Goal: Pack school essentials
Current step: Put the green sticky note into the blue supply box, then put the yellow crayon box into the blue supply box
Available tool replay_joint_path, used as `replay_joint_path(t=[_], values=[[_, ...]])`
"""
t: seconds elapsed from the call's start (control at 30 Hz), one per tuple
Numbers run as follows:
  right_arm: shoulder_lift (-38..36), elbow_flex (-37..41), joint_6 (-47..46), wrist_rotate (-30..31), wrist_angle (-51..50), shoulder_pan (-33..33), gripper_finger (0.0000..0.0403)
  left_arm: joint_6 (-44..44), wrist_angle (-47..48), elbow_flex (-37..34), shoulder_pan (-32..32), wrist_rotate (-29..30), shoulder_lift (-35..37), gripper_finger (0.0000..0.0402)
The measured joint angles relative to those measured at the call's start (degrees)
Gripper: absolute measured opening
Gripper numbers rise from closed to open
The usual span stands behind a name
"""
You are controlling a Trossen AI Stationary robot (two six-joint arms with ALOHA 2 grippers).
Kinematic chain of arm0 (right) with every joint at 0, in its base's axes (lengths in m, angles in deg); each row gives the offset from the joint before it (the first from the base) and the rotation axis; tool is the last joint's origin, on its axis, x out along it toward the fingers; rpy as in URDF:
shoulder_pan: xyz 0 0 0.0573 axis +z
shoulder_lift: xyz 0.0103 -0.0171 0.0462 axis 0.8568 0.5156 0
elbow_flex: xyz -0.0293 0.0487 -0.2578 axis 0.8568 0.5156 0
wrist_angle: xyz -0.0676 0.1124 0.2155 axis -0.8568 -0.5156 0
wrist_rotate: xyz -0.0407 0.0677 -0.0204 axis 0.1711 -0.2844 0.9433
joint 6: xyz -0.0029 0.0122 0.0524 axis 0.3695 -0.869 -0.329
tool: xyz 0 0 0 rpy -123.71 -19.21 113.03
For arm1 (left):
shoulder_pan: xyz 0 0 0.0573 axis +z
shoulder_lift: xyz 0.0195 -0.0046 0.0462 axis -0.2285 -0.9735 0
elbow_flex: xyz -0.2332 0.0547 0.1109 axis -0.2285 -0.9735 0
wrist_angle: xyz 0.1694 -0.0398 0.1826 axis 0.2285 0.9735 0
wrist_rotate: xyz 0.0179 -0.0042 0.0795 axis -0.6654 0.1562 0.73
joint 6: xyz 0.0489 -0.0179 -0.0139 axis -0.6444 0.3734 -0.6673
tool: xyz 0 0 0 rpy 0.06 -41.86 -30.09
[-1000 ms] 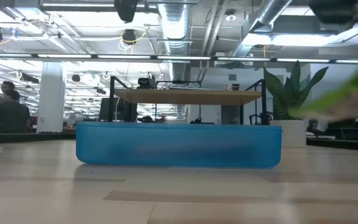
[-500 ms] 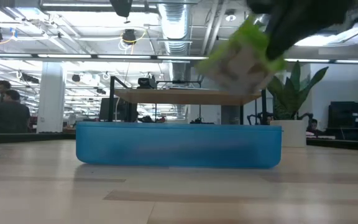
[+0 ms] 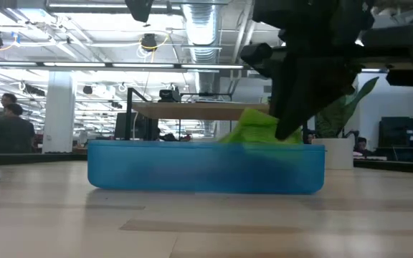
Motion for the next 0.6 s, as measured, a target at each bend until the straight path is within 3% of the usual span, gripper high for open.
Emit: replay_joint_path(t=[0.37,0.6], values=[[-1.46,0.02,-1.36,-0.17,-1.18,0.30,0.0207,1.54,1.04,0.01,0.00,-0.02,0.02,0.0118],[-8.55,0.35,-6.98,-1.14,-5.25,0.31,0.0212,9.85,7.74,-0.01,-0.02,-0.02,0.27,0.0118]])
